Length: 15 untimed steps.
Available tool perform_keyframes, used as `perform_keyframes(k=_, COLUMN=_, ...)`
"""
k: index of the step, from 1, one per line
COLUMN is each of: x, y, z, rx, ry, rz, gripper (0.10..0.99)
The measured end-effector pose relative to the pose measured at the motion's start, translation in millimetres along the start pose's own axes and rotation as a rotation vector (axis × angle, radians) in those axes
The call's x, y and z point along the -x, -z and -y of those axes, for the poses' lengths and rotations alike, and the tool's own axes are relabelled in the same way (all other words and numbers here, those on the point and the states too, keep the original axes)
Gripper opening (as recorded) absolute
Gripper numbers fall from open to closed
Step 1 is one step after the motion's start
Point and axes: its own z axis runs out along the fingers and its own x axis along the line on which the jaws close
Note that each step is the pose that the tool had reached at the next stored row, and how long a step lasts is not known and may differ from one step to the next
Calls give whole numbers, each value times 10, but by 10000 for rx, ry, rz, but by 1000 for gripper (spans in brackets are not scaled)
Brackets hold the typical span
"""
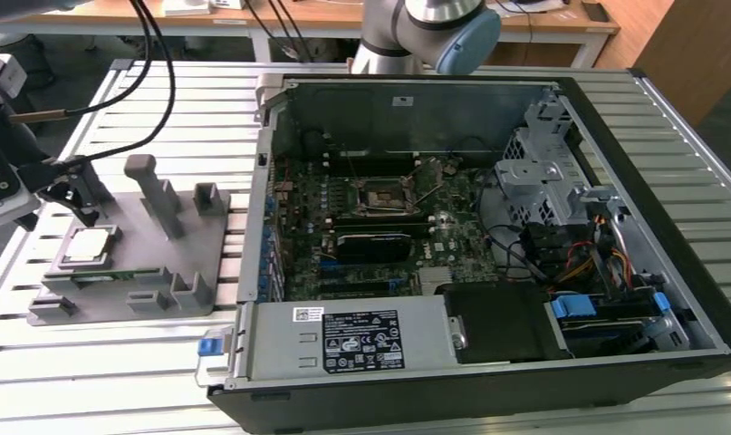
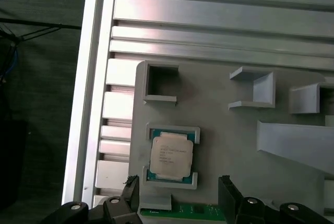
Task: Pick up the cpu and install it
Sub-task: 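Pick up the cpu and move it towards the insertion slot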
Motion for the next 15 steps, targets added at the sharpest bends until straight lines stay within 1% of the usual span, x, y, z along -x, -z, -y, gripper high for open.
perform_keyframes(k=5, x=0, y=-51, z=4, rx=1, ry=-31, rz=3, gripper=702)
perform_keyframes(k=15, x=1, y=-130, z=10, rx=1, ry=-77, rz=7, gripper=702)
